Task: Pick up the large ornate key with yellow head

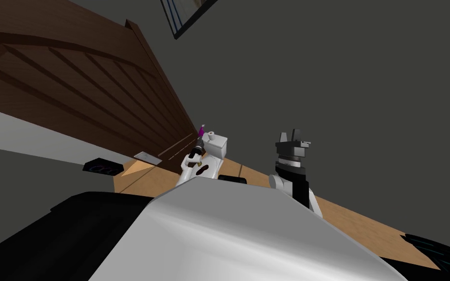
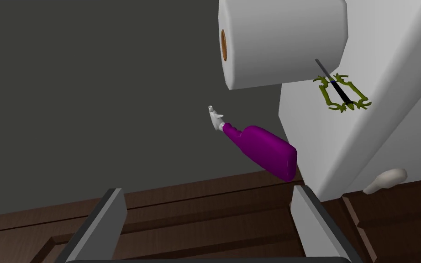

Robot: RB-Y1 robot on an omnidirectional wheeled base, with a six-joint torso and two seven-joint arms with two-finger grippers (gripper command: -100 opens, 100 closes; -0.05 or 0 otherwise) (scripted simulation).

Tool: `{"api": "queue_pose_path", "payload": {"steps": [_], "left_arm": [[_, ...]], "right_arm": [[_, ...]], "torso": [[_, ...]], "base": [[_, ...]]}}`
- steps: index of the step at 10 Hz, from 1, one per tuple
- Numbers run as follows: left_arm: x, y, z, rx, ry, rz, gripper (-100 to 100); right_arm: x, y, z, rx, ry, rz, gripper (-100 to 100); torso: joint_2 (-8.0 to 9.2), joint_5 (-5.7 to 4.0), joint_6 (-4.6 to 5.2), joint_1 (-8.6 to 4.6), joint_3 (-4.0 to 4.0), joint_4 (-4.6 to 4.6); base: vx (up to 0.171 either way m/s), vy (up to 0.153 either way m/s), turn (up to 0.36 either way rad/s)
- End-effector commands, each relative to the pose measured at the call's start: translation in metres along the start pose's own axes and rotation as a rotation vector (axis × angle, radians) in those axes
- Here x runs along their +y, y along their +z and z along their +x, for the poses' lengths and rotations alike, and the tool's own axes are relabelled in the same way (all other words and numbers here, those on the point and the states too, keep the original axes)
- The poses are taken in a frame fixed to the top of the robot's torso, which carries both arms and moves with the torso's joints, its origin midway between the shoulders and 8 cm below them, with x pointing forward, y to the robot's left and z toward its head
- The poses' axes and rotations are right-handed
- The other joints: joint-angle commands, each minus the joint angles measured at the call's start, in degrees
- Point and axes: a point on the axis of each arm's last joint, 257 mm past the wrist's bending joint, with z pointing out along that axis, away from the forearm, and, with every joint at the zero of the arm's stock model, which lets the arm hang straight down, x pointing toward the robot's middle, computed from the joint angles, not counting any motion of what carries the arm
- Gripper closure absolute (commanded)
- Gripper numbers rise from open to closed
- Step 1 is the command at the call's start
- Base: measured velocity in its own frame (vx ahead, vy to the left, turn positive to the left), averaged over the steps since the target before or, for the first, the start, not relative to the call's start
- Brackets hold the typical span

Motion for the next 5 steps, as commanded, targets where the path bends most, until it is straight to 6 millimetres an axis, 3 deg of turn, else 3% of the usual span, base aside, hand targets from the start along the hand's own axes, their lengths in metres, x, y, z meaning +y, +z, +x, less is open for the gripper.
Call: {"api": "queue_pose_path", "payload": {"steps": [1, 3, 4, 5], "left_arm": [[0.025, 0.006, -0.008, -0.017, -0.010, -0.075, -100], [0.033, 0.016, -0.020, -0.038, -0.028, -0.118, -100], [0.051, 0.014, -0.023, -0.047, -0.029, -0.162, -100], [0.053, 0.014, -0.023, -0.048, -0.029, -0.173, -100]], "right_arm": [[0.000, 0.000, 0.000, 0.000, 0.000, 0.000, 0], [0.000, 0.000, 0.000, 0.000, 0.000, 0.000, 0], [0.000, 0.000, 0.000, 0.000, 0.000, 0.000, 0], [0.000, 0.000, 0.000, 0.000, 0.000, 0.000, 0]], "torso": [[0.00, 0.00, 0.00, 0.00, 0.00, 0.00], [-0.02, 0.00, -0.01, 0.02, -0.01, 0.00], [0.00, 0.00, 0.00, 0.01, 0.00, 0.00], [0.01, 0.00, 0.00, 0.00, 0.01, 0.00]], "base": [[-0.029, -0.005, 0.001], [-0.023, -0.004, 0.000], [-0.030, -0.004, -0.001], [-0.011, 0.001, -0.002]]}}
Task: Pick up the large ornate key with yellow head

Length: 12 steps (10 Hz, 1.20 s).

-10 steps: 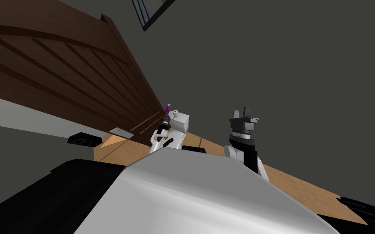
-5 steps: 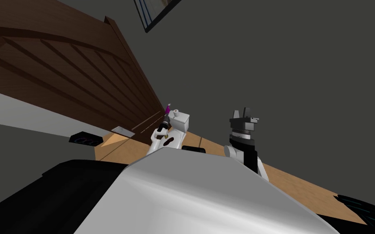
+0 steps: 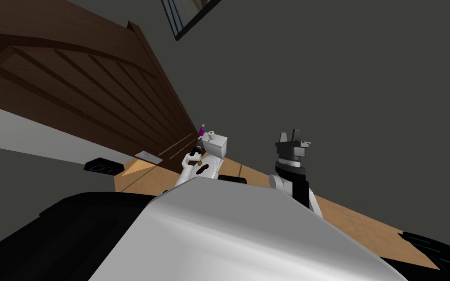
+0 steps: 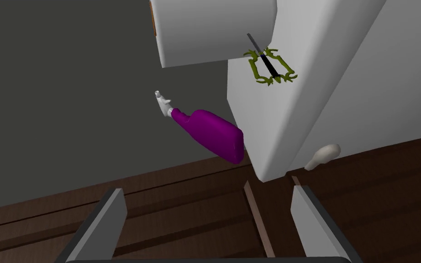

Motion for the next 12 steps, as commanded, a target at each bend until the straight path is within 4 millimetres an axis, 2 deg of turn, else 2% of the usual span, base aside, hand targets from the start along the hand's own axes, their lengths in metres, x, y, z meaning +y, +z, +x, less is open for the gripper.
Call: {"api": "queue_pose_path", "payload": {"steps": [1, 2, 3, 4, 5, 6, 7, 8, 9, 10, 11, 12], "left_arm": [[0.010, 0.010, -0.016, -0.028, -0.023, -0.054, -100], [0.026, 0.010, -0.020, -0.037, -0.023, -0.097, -100], [0.028, 0.010, -0.020, -0.038, -0.023, -0.102, -100], [0.032, 0.020, -0.034, -0.067, -0.049, -0.139, -100], [0.046, 0.018, -0.037, -0.076, -0.049, -0.182, -100], [0.040, 0.027, -0.050, -0.102, -0.077, -0.193, -100], [0.065, 0.025, -0.056, -0.118, -0.079, -0.253, -100], [0.069, 0.023, -0.056, -0.122, -0.080, -0.270, -100], [0.067, 0.031, -0.071, -0.154, -0.112, -0.297, -100], [0.086, 0.027, -0.075, -0.168, -0.114, -0.347, -100], [0.073, 0.035, -0.087, -0.196, -0.148, -0.350, -100], [0.094, 0.029, -0.092, -0.212, -0.151, -0.405, -100]], "right_arm": [[0.000, 0.000, 0.000, 0.000, 0.000, 0.000, 0], [0.000, 0.000, 0.000, 0.000, 0.000, 0.000, 0], [0.000, 0.000, 0.000, 0.000, 0.000, 0.000, 0], [0.000, 0.000, 0.000, 0.000, 0.000, 0.000, 0], [0.000, 0.000, 0.000, 0.000, 0.000, 0.000, 0], [0.000, 0.000, 0.000, 0.000, 0.000, 0.000, 0], [0.000, 0.000, 0.000, 0.000, 0.000, 0.000, 0], [0.000, 0.000, 0.000, 0.000, 0.000, 0.000, 0], [0.000, 0.000, 0.000, 0.000, 0.000, 0.000, 0], [0.000, 0.000, 0.000, 0.000, 0.000, 0.000, 0], [0.000, 0.000, 0.000, 0.000, 0.000, 0.000, 0], [0.000, 0.000, 0.000, 0.000, 0.000, 0.000, 0]], "torso": [[0.00, 0.00, 0.00, 0.00, 0.00, 0.00], [0.00, 0.00, 0.01, -0.01, 0.00, 0.00], [0.02, 0.00, 0.00, 0.00, 0.01, 0.00], [0.00, 0.00, 0.00, -0.01, 0.00, 0.00], [0.00, -0.01, 0.01, -0.04, 0.00, 0.00], [0.00, 0.00, 0.00, -0.03, 0.00, 0.00], [-0.01, -0.02, 0.02, -0.05, 0.00, 0.00], [-0.01, -0.01, 0.00, -0.05, -0.01, -0.01], [-0.03, 0.00, 0.00, -0.03, -0.02, -0.01], [-0.05, -0.01, 0.01, -0.05, -0.03, -0.01], [-0.06, -0.01, 0.00, -0.06, -0.04, -0.02], [-0.06, -0.02, 0.01, -0.07, -0.04, -0.01]], "base": [[-0.021, -0.006, -0.004], [-0.023, -0.005, -0.004], [-0.012, -0.002, 0.004], [-0.018, -0.010, -0.010], [-0.019, -0.013, -0.009], [-0.022, -0.017, -0.012], [-0.013, -0.016, -0.012], [-0.004, -0.007, 0.006], [-0.004, -0.015, -0.020], [-0.003, -0.014, -0.013], [-0.004, -0.021, -0.022], [0.002, -0.017, -0.013]]}}
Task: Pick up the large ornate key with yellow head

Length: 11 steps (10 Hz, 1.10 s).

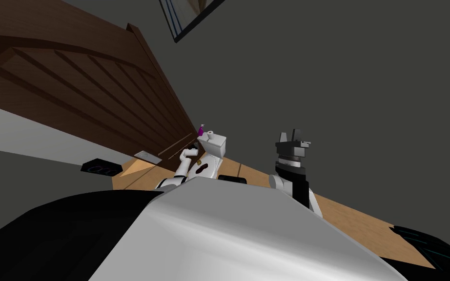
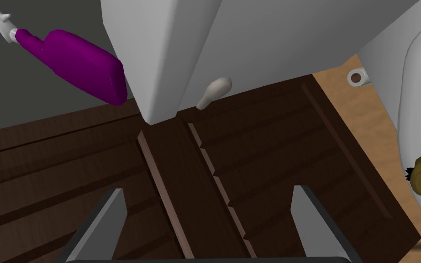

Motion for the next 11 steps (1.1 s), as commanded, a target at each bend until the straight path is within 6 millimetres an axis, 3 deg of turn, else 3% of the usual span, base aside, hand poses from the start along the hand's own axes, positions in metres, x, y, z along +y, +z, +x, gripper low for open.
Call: {"api": "queue_pose_path", "payload": {"steps": [1, 2, 3, 4, 5, 6, 7, 8, 9, 10, 11], "left_arm": [[0.016, 0.004, -0.005, -0.020, -0.007, -0.050, -100], [0.005, 0.008, -0.017, -0.049, -0.047, -0.067, -100], [0.021, 0.010, -0.022, -0.065, -0.050, -0.112, -100], [0.005, 0.014, -0.032, -0.089, -0.096, -0.118, -100], [0.027, 0.015, -0.040, -0.110, -0.098, -0.173, -100], [0.033, 0.015, -0.042, -0.116, -0.098, -0.189, -100], [0.023, 0.017, -0.053, -0.147, -0.148, -0.213, -100], [0.038, 0.016, -0.058, -0.161, -0.149, -0.250, -100], [0.024, 0.017, -0.068, -0.187, -0.200, -0.259, -100], [0.040, 0.016, -0.072, -0.203, -0.203, -0.303, -100], [0.027, 0.017, -0.081, -0.226, -0.257, -0.311, -100]], "right_arm": [[0.000, 0.000, 0.000, 0.000, 0.000, 0.000, 0], [0.000, 0.000, 0.000, 0.000, 0.000, 0.000, 0], [0.000, 0.000, 0.000, 0.000, 0.000, 0.000, 0], [0.000, 0.000, 0.000, 0.000, 0.000, 0.000, 0], [0.000, 0.000, 0.000, 0.000, 0.000, 0.000, 0], [0.000, 0.000, 0.000, 0.000, 0.000, 0.000, 0], [0.000, 0.000, 0.000, 0.000, 0.000, 0.000, 0], [0.000, 0.000, 0.000, 0.000, 0.000, 0.000, 0], [0.000, 0.000, 0.000, 0.000, 0.000, 0.000, 0], [0.000, 0.000, 0.000, 0.000, 0.000, 0.000, 0], [0.000, 0.000, 0.000, 0.000, 0.000, 0.000, 0]], "torso": [[0.00, 0.00, 0.00, 0.00, 0.00, 0.00], [0.00, 0.01, 0.00, 0.02, 0.00, 0.00], [-0.03, -0.01, 0.02, -0.01, -0.01, 0.00], [-0.04, 0.00, 0.02, -0.01, -0.02, -0.01], [-0.07, -0.01, 0.02, -0.03, -0.04, -0.01], [-0.07, 0.00, 0.00, -0.02, -0.04, -0.02], [-0.04, 0.01, 0.00, 0.01, -0.02, -0.01], [-0.06, -0.01, 0.02, -0.03, -0.03, -0.01], [-0.07, 0.00, 0.00, -0.03, -0.04, -0.02], [-0.12, -0.02, 0.02, -0.05, -0.06, -0.01], [-0.12, 0.00, 0.01, -0.04, -0.07, -0.03]], "base": [[0.002, -0.007, 0.005], [0.006, -0.018, -0.030], [0.010, -0.017, -0.016], [0.017, -0.023, -0.032], [0.019, -0.021, -0.019], [0.009, -0.009, 0.006], [0.017, -0.025, -0.039], [0.023, -0.024, -0.024], [0.034, -0.027, -0.038], [0.033, -0.022, -0.021], [0.052, -0.027, -0.045]]}}
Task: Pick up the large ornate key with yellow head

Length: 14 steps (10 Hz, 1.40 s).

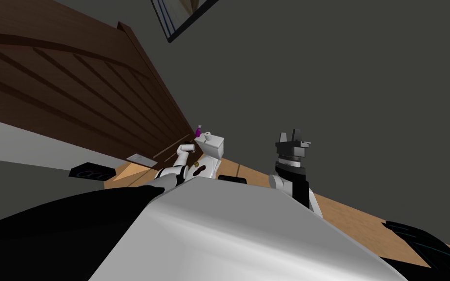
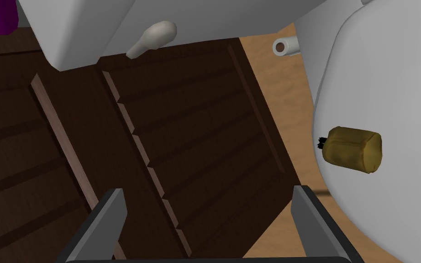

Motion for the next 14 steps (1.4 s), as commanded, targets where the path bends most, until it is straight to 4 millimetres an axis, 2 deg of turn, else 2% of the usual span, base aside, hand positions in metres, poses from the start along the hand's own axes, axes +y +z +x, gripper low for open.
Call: {"api": "queue_pose_path", "payload": {"steps": [1, 2, 3, 4, 5, 6, 7, 8, 9, 10, 11, 12, 14], "left_arm": [[0.014, 0.004, -0.015, -0.039, -0.033, -0.067, -100], [0.015, 0.004, -0.015, -0.042, -0.033, -0.071, -100], [0.008, 0.002, -0.024, -0.066, -0.090, -0.104, -100], [0.016, 0.003, -0.028, -0.078, -0.091, -0.127, -100], [0.007, 0.000, -0.034, -0.096, -0.150, -0.150, -100], [0.017, 0.000, -0.038, -0.111, -0.151, -0.180, -100], [0.006, -0.004, -0.042, -0.122, -0.209, -0.198, -100], [0.018, -0.004, -0.047, -0.139, -0.210, -0.231, -100], [0.006, -0.011, -0.048, -0.147, -0.267, -0.249, -100], [0.019, -0.009, -0.053, -0.163, -0.268, -0.280, -100], [0.010, -0.017, -0.054, -0.169, -0.324, -0.303, -100], [0.020, -0.015, -0.057, -0.182, -0.325, -0.327, -100], [0.017, -0.023, -0.059, -0.193, -0.379, -0.364, -100]], "right_arm": [[0.000, 0.000, 0.000, 0.000, 0.000, 0.000, 0], [0.000, 0.000, 0.000, 0.000, 0.000, 0.000, 0], [0.000, 0.000, 0.000, 0.000, 0.000, 0.000, 0], [0.000, 0.000, 0.000, 0.000, 0.000, 0.000, 0], [0.000, 0.000, 0.000, 0.000, 0.000, 0.000, 0], [0.000, 0.000, 0.000, 0.000, 0.000, 0.000, 0], [0.000, 0.000, 0.000, 0.000, 0.000, 0.000, 0], [0.000, 0.000, 0.000, 0.000, 0.000, 0.000, 0], [0.000, 0.000, 0.000, 0.000, 0.000, 0.000, 0], [0.000, 0.000, 0.000, 0.000, 0.000, 0.000, 0], [0.000, 0.000, 0.000, 0.000, 0.000, 0.000, 0], [0.000, 0.000, 0.000, 0.000, 0.000, 0.000, 0], [0.000, 0.000, 0.000, 0.000, 0.000, 0.000, 0]], "torso": [[0.00, 0.00, 0.00, 0.00, 0.00, 0.00], [0.02, 0.02, -0.02, 0.02, 0.00, -0.01], [0.11, 0.02, -0.02, 0.05, 0.05, 0.01], [0.04, 0.01, 0.00, 0.00, 0.02, 0.01], [0.05, 0.01, -0.02, 0.00, 0.02, 0.00], [0.01, -0.01, 0.00, -0.07, 0.00, 0.00], [0.01, 0.00, -0.02, -0.05, 0.00, -0.01], [-0.05, -0.01, 0.00, -0.07, -0.03, -0.01], [-0.03, 0.00, -0.02, -0.04, -0.03, -0.02], [-0.07, -0.01, 0.01, -0.08, -0.04, -0.02], [-0.03, 0.01, -0.02, -0.03, -0.03, -0.03], [-0.05, -0.01, 0.00, -0.05, -0.03, -0.02], [0.07, 0.02, -0.03, 0.03, 0.02, -0.01]], "base": [[0.046, -0.021, -0.028], [0.015, -0.014, 0.004], [0.042, -0.029, -0.046], [0.042, -0.026, -0.032], [0.048, -0.047, -0.059], [0.051, -0.037, -0.026], [0.066, -0.042, -0.044], [0.061, -0.032, -0.032], [0.069, -0.044, -0.060], [0.058, -0.028, -0.035], [0.065, -0.036, -0.053], [0.058, -0.029, -0.033], [0.040, -0.025, -0.028]]}}
